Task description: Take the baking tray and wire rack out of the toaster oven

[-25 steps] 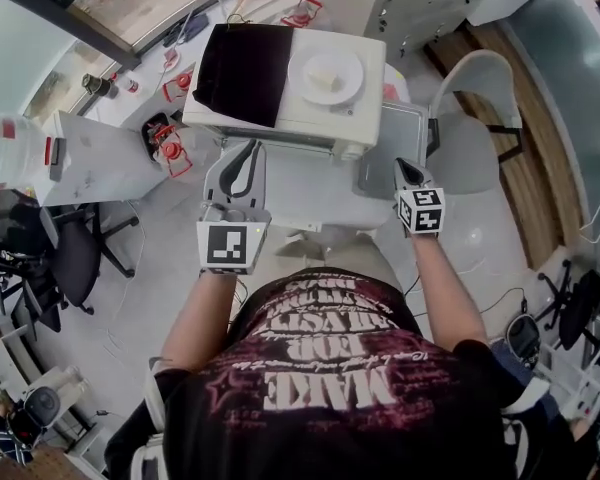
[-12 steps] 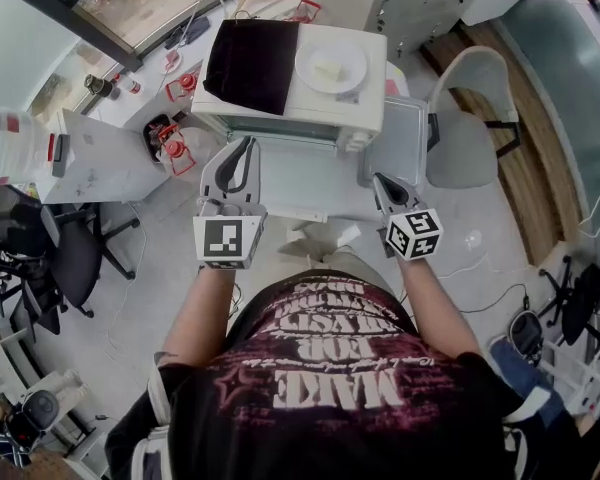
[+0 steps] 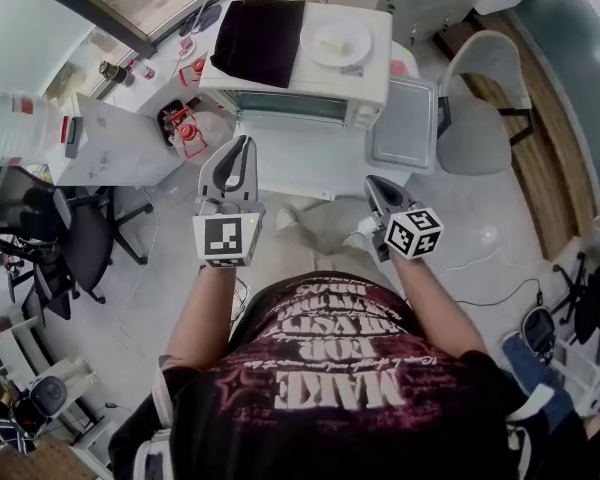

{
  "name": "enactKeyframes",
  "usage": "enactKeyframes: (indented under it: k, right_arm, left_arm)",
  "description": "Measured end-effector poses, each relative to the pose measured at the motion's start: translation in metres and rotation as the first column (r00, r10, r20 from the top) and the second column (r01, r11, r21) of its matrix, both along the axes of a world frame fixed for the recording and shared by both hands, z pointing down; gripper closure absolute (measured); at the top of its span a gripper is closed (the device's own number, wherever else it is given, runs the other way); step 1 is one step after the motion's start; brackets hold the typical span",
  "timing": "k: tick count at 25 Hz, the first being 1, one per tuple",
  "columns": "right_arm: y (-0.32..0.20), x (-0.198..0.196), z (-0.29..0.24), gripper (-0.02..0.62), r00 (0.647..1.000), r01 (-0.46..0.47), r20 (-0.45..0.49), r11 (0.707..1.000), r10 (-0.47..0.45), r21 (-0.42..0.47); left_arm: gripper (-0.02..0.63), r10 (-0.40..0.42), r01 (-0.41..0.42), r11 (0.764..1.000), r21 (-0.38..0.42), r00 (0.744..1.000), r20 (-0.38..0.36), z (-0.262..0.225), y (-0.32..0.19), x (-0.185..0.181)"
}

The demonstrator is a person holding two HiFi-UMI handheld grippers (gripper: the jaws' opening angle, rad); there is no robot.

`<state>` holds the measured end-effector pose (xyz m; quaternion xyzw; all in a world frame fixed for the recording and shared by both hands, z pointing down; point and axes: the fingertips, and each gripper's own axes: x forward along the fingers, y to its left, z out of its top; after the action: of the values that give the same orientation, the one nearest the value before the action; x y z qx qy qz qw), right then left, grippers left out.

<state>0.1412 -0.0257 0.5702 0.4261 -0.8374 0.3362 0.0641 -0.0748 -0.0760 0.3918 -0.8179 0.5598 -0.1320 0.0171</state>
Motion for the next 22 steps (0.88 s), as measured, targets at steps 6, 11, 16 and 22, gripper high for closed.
enactKeyframes:
  k: [6, 11, 16, 22]
  right_arm:
    - [-0.015, -0.031, 0.008, 0.592, 0.990, -0.092, 0.101, 0.994, 0.098, -0.059]
    - [-0.049, -0.082, 0.012, 0.592, 0.972, -0.161, 0.161, 0.983, 0.173, -0.086]
    - [-0.084, -0.123, 0.021, 0.592, 0.946, -0.215, 0.217, 0.968, 0.240, -0.133]
    - [-0.144, -0.145, 0.048, 0.591, 0.894, -0.292, 0.285, 0.931, 0.347, -0.217]
  left_arm:
    - [0.581, 0.063, -0.063, 0.998, 0.004, 0.998, -0.006, 0.001, -0.032, -0.023]
    - [0.581, 0.163, -0.163, 0.987, 0.012, 0.987, 0.008, 0.001, -0.070, -0.044]
    - [0.581, 0.210, -0.209, 0.978, 0.010, 0.978, -0.023, 0.003, -0.103, -0.071]
    - [0.581, 0.218, -0.218, 0.976, -0.008, 0.975, -0.040, 0.012, -0.126, -0.103]
